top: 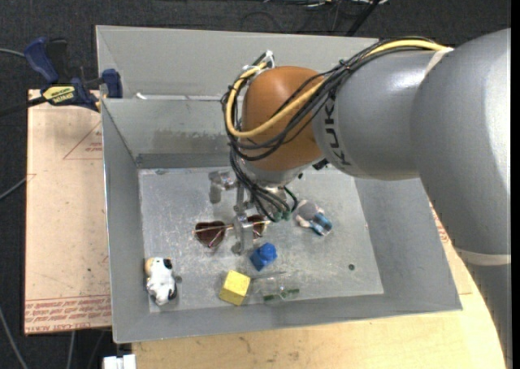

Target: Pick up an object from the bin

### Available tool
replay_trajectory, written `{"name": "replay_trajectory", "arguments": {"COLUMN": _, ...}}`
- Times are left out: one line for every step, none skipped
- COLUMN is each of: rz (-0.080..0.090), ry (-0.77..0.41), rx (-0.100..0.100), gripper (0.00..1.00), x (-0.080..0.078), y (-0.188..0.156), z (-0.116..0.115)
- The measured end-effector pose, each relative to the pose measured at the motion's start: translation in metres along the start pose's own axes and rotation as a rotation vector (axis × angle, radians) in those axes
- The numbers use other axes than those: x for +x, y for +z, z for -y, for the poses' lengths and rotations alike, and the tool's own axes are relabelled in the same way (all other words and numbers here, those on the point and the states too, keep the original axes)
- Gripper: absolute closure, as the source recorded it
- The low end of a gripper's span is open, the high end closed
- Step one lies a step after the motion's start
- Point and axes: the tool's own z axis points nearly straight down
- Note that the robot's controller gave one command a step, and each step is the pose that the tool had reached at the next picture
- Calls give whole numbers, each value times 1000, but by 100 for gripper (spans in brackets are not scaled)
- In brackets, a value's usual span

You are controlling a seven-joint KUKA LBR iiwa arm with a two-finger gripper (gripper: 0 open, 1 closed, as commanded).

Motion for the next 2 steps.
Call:
{"name": "replay_trajectory", "arguments": {"rz": 7, "ry": 0, "rx": 0, "gripper": 0, "x": -1, "y": -39, "z": 0}}
{"name": "replay_trajectory", "arguments": {"rz": 6, "ry": -124, "rx": 0, "gripper": 0, "x": 0, "y": 33, "z": -8}}
